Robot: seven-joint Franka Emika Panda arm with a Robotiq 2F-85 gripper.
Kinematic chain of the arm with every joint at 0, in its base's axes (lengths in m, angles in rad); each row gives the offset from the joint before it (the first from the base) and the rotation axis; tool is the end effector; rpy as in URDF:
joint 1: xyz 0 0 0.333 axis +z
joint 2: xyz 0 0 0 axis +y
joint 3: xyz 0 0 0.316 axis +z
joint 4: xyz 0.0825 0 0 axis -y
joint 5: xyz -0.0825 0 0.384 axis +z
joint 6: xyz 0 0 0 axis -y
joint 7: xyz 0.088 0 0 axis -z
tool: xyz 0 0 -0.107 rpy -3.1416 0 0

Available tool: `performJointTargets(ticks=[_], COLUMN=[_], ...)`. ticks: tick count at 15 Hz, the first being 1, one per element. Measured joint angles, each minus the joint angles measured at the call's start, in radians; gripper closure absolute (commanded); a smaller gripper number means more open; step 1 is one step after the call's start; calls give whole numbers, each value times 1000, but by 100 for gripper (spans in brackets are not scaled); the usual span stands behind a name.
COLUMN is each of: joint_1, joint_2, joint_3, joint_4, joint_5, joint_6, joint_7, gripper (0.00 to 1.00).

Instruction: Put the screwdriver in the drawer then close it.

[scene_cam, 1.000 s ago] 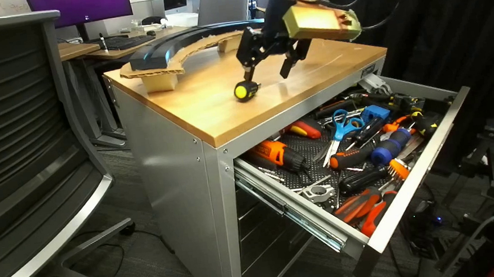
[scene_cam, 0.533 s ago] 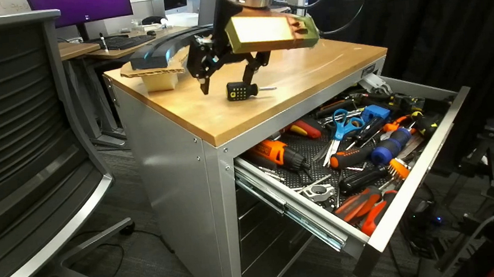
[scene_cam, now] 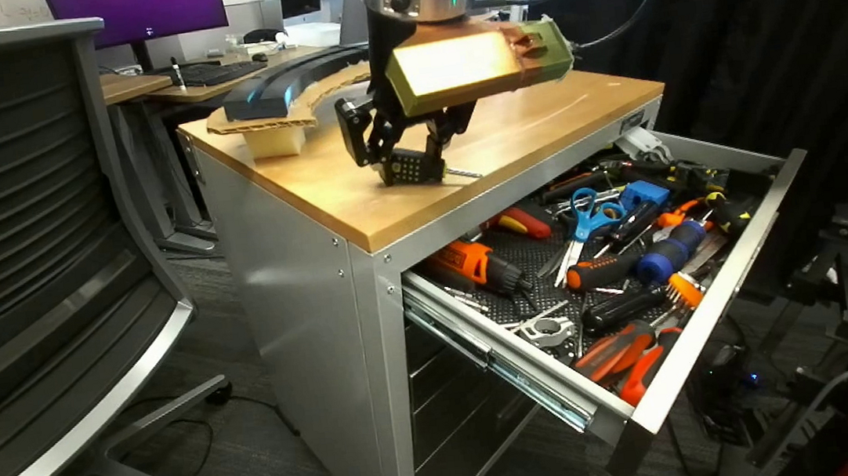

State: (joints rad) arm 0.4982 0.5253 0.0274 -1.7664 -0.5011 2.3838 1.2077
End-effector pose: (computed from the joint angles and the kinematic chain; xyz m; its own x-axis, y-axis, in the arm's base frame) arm 0.5836 0.3312 0.2760 0.8946 -0.2937 0.3367 -0.3429 -0.9344 0.0960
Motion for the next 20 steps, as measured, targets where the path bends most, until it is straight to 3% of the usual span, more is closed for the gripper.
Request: performJointTargets(ticks=[6,10,11,12,13,16,20], joint_1=[1,-38,-49,-58,-62,-68,-85], joint_2=[-65,-152,-173,-190,-201,-220,-241], joint_3=[-38,20,41,60,73,83,83], joint_4=[-81,-195,-232,-268,-299,-369,-439], joint_5=[-95,-18,13,28,30,-9,-104], joint_6=[-128,-172,-172,-169,-159,-102,10], joint_7=[92,77,62,51,46,30,15], gripper=[73,73,68,23,22,0,0])
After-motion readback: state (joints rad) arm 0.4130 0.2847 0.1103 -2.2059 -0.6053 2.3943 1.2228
